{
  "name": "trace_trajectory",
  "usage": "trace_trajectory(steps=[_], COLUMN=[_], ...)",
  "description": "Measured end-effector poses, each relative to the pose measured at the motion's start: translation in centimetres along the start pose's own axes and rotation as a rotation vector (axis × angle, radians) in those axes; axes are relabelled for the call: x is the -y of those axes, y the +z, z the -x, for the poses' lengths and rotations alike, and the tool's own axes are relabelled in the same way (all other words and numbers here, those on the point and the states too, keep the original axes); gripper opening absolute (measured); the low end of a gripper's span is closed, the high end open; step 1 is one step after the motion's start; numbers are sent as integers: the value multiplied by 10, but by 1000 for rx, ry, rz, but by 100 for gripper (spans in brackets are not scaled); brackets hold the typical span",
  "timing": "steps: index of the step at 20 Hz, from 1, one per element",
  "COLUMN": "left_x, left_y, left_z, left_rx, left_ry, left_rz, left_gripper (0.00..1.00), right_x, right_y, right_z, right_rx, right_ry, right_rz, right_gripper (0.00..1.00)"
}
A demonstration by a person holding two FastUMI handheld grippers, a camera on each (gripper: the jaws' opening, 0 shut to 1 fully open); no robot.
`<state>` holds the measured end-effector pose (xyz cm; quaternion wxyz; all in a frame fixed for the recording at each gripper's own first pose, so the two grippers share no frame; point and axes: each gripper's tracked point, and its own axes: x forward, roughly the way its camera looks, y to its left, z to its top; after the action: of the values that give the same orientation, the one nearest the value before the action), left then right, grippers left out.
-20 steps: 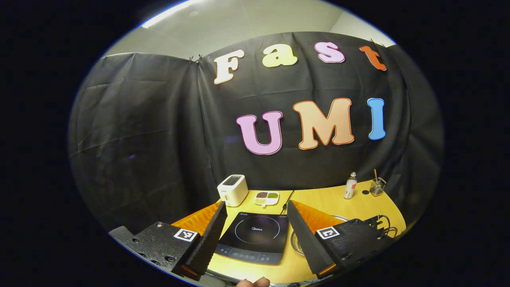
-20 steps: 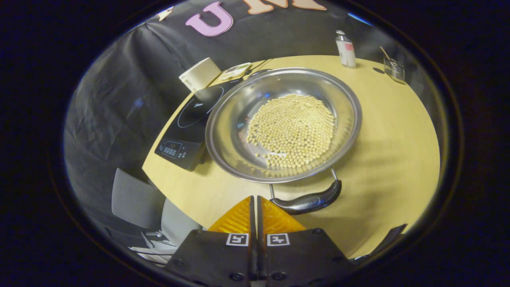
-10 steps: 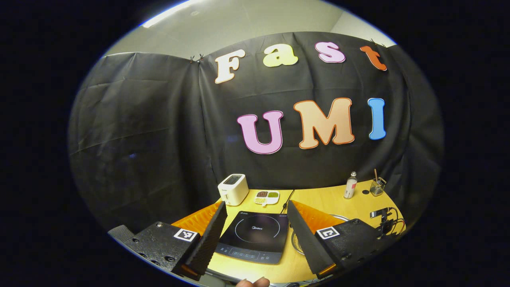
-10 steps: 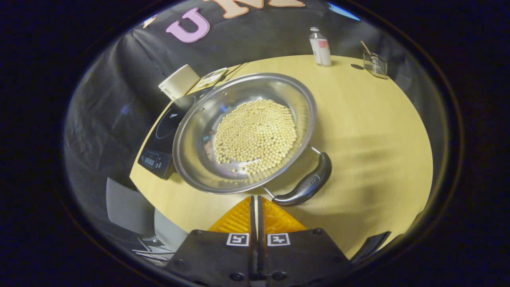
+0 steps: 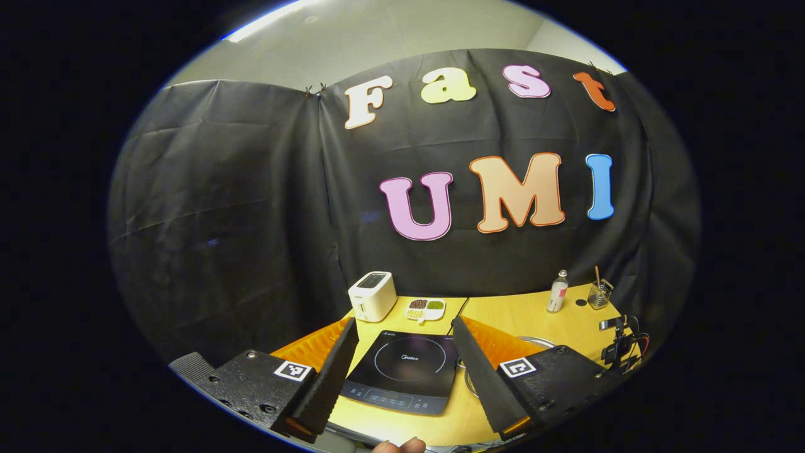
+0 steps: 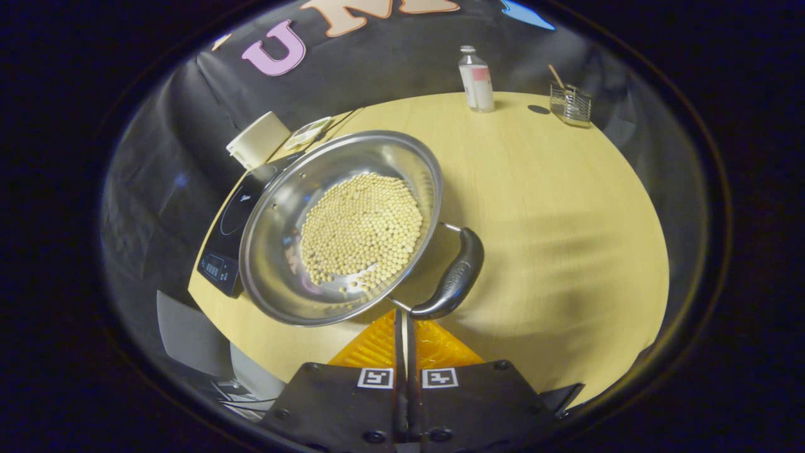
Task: First push the handle of the pot to place it horizontally, then grasp the pot with both hands and set it on the induction cooktop.
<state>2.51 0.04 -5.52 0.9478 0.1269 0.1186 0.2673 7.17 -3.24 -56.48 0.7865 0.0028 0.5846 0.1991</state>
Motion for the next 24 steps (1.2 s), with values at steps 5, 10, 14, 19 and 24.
trace_trajectory(steps=[5,10,14,19,24], left_x=[-3,-7,-15,-33,-32], left_y=[1,-2,-5,-11,-41], left_z=[-4,-9,-12,-25,-48], left_rx=[0,-9,-12,-11,-79], left_ry=[4,-2,-8,-32,-161], left_rz=[-2,-1,1,8,74], left_gripper=[93,96,93,93,93], right_x=[16,27,33,38,31], right_y=[16,30,38,36,24], right_z=[-3,-5,-6,-2,23], right_rx=[12,25,34,36,28], right_ry=[-24,-54,-82,-152,-241], right_rz=[-20,-29,-38,-50,-54], right_gripper=[2,3,3,3,3])
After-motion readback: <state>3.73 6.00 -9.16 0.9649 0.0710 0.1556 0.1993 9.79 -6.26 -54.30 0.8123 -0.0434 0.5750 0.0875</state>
